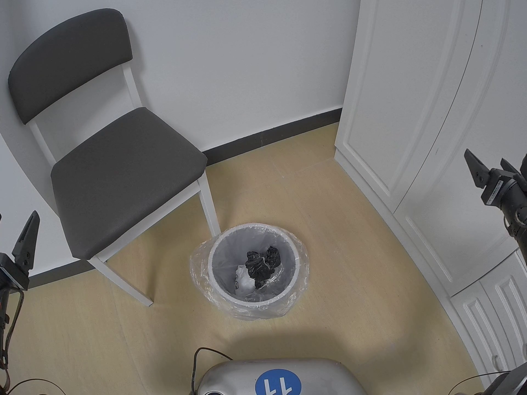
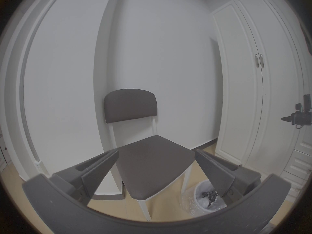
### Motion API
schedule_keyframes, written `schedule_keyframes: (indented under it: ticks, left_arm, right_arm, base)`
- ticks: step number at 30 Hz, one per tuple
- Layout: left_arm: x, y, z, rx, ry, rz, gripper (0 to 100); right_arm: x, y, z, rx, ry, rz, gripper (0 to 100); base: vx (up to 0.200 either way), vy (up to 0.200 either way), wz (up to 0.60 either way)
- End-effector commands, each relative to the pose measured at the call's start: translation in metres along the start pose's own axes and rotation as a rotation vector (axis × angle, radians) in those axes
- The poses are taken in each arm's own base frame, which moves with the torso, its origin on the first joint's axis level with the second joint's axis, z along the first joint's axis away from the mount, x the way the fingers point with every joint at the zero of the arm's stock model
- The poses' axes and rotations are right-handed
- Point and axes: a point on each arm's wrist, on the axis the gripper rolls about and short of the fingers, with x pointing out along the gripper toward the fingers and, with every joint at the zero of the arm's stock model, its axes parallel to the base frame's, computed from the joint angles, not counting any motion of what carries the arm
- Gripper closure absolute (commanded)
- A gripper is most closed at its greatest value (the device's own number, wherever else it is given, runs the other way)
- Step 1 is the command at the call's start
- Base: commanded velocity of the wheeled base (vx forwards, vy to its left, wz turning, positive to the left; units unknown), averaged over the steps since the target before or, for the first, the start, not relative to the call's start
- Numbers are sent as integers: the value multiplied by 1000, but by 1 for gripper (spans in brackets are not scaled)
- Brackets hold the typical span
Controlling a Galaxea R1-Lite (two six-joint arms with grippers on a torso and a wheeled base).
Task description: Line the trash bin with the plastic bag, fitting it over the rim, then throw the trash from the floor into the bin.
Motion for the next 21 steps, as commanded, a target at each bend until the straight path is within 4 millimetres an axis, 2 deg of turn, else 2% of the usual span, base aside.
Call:
schedule_keyframes:
  ticks: [1,4,7,13,21]
  left_arm:
    - [-1,2,7,-5,-32,32,0]
    - [-1,3,7,-4,-33,59,0]
    - [-5,5,8,-8,-47,110,0]
    - [-16,8,7,-12,-62,116,0]
    - [-34,12,12,2,-51,111,0]
  right_arm:
    - [-19,-7,17,34,-74,-2,0]
    - [-26,-10,19,39,-87,-2,0]
    - [-42,-17,20,43,-108,-10,0]
    - [-58,-29,19,33,-128,-55,0]
    - [-88,-40,24,50,-204,-67,0]
  base:
    - [0,0,0]
    - [0,0,0]
    - [0,0,0]
    - [0,0,0]
    - [0,0,0]
